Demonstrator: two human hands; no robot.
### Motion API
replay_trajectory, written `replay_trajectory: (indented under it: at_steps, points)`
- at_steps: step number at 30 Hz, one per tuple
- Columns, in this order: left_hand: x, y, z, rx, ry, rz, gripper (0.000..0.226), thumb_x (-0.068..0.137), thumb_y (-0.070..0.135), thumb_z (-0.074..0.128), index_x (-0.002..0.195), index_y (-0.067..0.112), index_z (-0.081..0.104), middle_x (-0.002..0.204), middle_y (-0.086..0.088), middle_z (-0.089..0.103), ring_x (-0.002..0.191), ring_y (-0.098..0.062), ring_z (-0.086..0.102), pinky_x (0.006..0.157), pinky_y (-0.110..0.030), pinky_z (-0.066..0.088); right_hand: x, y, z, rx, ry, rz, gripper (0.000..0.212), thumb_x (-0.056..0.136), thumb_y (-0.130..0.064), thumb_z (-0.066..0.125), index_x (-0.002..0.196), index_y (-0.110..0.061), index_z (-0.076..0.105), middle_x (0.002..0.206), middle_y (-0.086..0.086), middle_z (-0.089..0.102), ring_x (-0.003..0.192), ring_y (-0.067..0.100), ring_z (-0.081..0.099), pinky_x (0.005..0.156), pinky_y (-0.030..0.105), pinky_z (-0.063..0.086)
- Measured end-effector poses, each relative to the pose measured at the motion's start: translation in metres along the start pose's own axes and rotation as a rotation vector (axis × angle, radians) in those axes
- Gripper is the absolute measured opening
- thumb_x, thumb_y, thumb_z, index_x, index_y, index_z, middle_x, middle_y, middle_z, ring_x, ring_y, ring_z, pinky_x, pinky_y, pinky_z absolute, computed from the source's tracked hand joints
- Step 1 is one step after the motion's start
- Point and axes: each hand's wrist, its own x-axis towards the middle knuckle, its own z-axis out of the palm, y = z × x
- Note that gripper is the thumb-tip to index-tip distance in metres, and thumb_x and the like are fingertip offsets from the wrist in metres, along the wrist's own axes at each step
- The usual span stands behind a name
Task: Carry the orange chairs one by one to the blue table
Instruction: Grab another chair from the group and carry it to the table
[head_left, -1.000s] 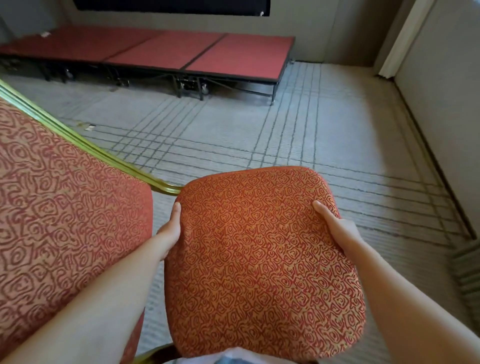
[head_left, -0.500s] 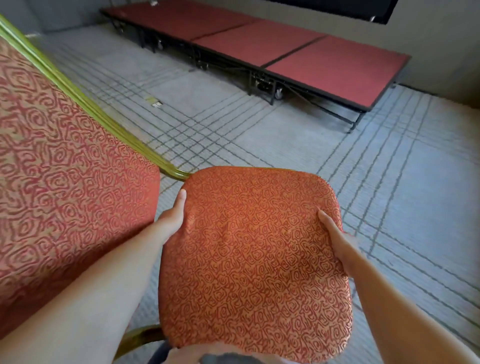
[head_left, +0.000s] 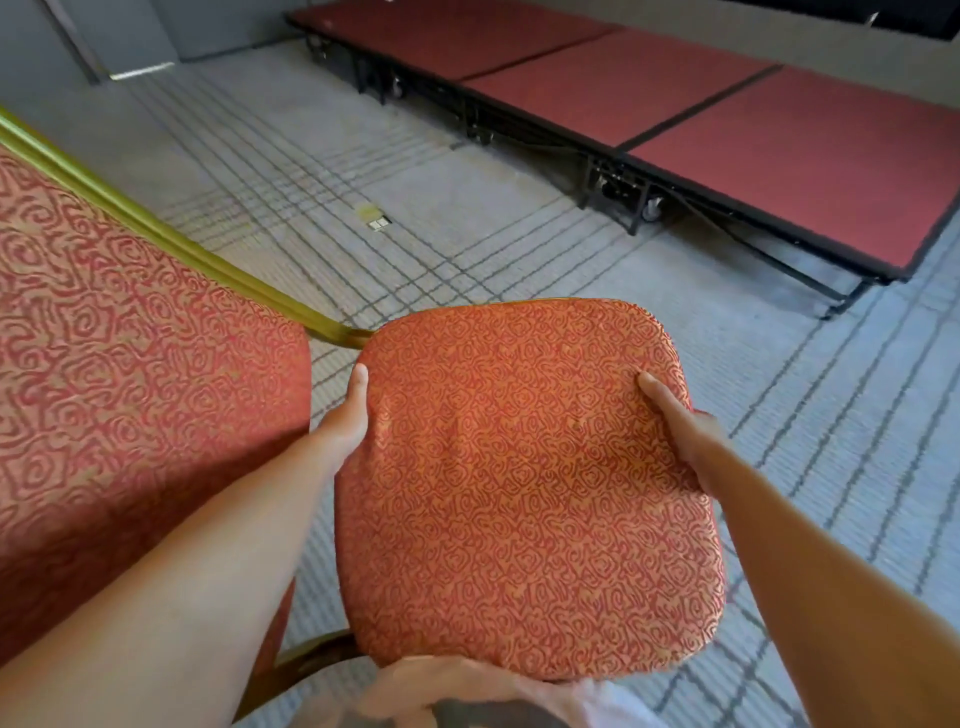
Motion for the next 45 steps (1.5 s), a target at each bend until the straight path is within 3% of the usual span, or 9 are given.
replay_trajectory:
  at_steps: [7,11,14,18,25,31,35,41,45]
  points:
    - [0.049,0.091,-0.041,-0.119,0.056,-0.075,0.149,0.025,0.107,0.016,0.134,0.014,0.055,0.120,-0.017,0.065,0.106,-0.034,0.063,0.098,-0.049,0.049,0.104,-0.109,0.091,-0.063,-0.114,-0.036,0.088,0.068,-0.073,0.070,0.123,-0.005,0.061,0.114,0.013,0.061,0.095,0.027,0.056,0.080,0.033,0.043]
    - [0.111,0.145,-0.056,-0.200,0.122,-0.084,0.119,0.062,0.097,0.014,0.140,0.014,0.051,0.129,-0.019,0.060,0.115,-0.035,0.058,0.104,-0.045,0.044,0.179,-0.184,0.150,-0.128,-0.169,-0.076,0.088,0.070,-0.073,0.068,0.123,-0.004,0.060,0.112,0.015,0.059,0.094,0.029,0.057,0.081,0.034,0.045]
    - [0.154,0.198,-0.080,-0.227,0.155,-0.131,0.136,0.042,0.106,0.014,0.138,0.018,0.053,0.127,-0.018,0.061,0.108,-0.033,0.061,0.101,-0.046,0.046,0.236,-0.251,0.199,-0.130,-0.230,-0.119,0.108,0.054,-0.084,0.069,0.125,-0.003,0.061,0.116,0.015,0.064,0.101,0.030,0.062,0.092,0.040,0.051]
    - [0.187,0.261,-0.098,-0.330,0.131,-0.154,0.088,0.084,0.080,0.010,0.139,0.024,0.049,0.127,-0.017,0.060,0.093,-0.028,0.061,0.083,-0.037,0.048,0.301,-0.330,0.254,-0.188,-0.312,-0.131,0.122,0.038,-0.087,0.072,0.128,-0.005,0.060,0.123,0.014,0.064,0.108,0.030,0.063,0.100,0.044,0.050]
    - [0.323,0.304,-0.174,-0.316,0.219,-0.200,0.153,0.017,0.109,0.016,0.136,0.020,0.055,0.126,-0.015,0.063,0.112,-0.034,0.060,0.106,-0.050,0.041,0.389,-0.423,0.356,-0.218,-0.405,-0.111,0.127,0.028,-0.091,0.071,0.123,-0.006,0.063,0.119,0.015,0.067,0.104,0.032,0.066,0.099,0.048,0.050]
    - [0.412,0.347,-0.222,-0.420,0.186,-0.250,0.124,0.050,0.103,0.016,0.138,0.023,0.051,0.129,-0.016,0.061,0.116,-0.037,0.057,0.105,-0.049,0.041,0.432,-0.504,0.470,-0.263,-0.458,-0.154,0.131,0.027,-0.089,0.071,0.128,-0.005,0.060,0.122,0.015,0.065,0.108,0.030,0.064,0.102,0.046,0.048]
    - [0.531,0.355,-0.287,-0.439,0.210,-0.239,0.142,0.025,0.110,0.022,0.132,0.024,0.058,0.116,-0.016,0.068,0.106,-0.037,0.064,0.100,-0.055,0.046,0.457,-0.577,0.555,-0.243,-0.464,-0.204,0.091,0.063,-0.067,0.078,0.125,-0.003,0.061,0.114,0.013,0.065,0.107,0.030,0.064,0.102,0.045,0.049]
    - [0.614,0.439,-0.383,-0.446,0.226,-0.199,0.142,0.027,0.109,0.018,0.132,0.023,0.058,0.119,-0.016,0.067,0.108,-0.034,0.062,0.101,-0.053,0.045,0.503,-0.668,0.668,-0.262,-0.427,-0.219,0.126,0.029,-0.091,0.072,0.125,-0.009,0.064,0.121,0.011,0.067,0.109,0.029,0.064,0.103,0.046,0.048]
    - [0.650,0.489,-0.441,-0.505,0.219,-0.175,0.110,0.064,0.097,0.012,0.132,0.024,0.058,0.120,-0.017,0.066,0.109,-0.032,0.062,0.100,-0.046,0.046,0.516,-0.739,0.750,-0.291,-0.460,-0.248,0.128,0.027,-0.091,0.072,0.124,-0.009,0.065,0.120,0.011,0.068,0.108,0.028,0.065,0.102,0.045,0.049]
